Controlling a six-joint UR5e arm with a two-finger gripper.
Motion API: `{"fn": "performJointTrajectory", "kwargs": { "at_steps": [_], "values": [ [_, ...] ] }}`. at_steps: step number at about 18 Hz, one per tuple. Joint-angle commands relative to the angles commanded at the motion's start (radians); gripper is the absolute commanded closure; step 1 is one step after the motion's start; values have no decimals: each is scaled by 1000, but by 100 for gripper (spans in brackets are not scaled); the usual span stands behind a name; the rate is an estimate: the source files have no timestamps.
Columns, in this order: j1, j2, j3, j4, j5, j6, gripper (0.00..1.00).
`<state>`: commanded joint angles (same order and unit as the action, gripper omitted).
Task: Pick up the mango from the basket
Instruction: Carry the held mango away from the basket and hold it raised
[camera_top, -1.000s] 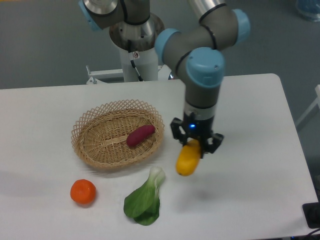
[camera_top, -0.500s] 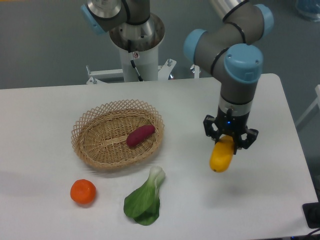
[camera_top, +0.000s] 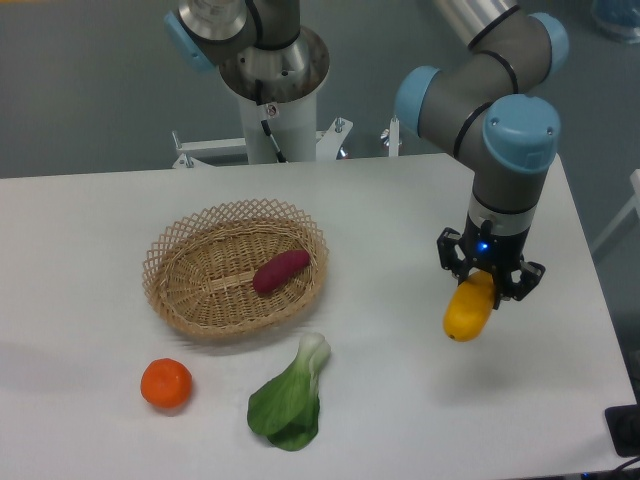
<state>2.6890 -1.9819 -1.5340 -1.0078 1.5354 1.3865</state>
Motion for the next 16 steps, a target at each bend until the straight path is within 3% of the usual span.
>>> {"fn": "performJointTrajectory", "kwargs": {
  "at_steps": [16],
  "values": [
    [23, -29, 21, 0, 19, 49, 64]
  ]
}}
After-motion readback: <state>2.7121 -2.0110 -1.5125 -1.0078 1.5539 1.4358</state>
